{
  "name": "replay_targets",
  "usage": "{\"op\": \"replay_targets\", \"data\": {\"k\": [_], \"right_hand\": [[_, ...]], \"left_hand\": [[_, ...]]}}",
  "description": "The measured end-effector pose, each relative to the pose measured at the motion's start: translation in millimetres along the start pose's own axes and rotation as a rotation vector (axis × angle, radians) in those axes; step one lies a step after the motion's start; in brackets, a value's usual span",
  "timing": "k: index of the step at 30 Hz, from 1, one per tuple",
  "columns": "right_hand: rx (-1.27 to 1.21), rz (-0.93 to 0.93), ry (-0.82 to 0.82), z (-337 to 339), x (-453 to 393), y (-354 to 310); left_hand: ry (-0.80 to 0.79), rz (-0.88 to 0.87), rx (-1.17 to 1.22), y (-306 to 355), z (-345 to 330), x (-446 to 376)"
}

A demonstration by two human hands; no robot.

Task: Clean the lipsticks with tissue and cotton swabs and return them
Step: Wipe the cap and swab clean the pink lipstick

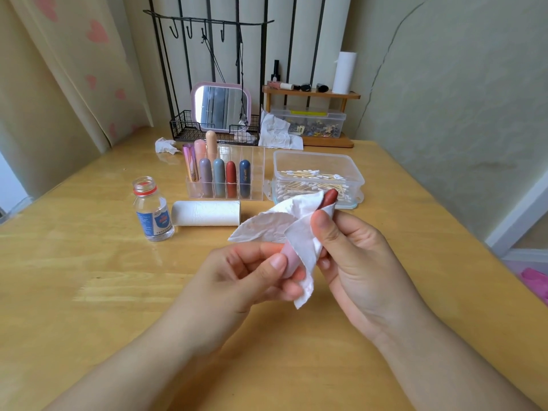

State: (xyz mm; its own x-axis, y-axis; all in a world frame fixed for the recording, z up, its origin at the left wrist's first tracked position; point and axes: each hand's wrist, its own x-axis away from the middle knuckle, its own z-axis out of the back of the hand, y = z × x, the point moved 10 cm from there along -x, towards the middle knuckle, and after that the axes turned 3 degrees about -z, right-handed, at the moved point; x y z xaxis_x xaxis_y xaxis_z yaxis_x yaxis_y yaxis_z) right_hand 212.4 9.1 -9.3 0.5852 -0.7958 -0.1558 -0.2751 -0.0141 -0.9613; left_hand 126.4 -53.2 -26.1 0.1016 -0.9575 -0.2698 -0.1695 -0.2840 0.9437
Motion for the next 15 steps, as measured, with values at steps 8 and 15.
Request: {"op": "replay_targets", "data": {"k": [8,15], "right_hand": [[-0.01,0.002,0.01,1.1,-1.2,-0.4],[-0.011,-0.003,0.014,1.8,-1.2,0.9]], "left_hand": [[0.112,0.012,0.051,-2.3,10.2,-1.1],[0.067,0.004,0.04,0.1,3.9,-1.0]]}}
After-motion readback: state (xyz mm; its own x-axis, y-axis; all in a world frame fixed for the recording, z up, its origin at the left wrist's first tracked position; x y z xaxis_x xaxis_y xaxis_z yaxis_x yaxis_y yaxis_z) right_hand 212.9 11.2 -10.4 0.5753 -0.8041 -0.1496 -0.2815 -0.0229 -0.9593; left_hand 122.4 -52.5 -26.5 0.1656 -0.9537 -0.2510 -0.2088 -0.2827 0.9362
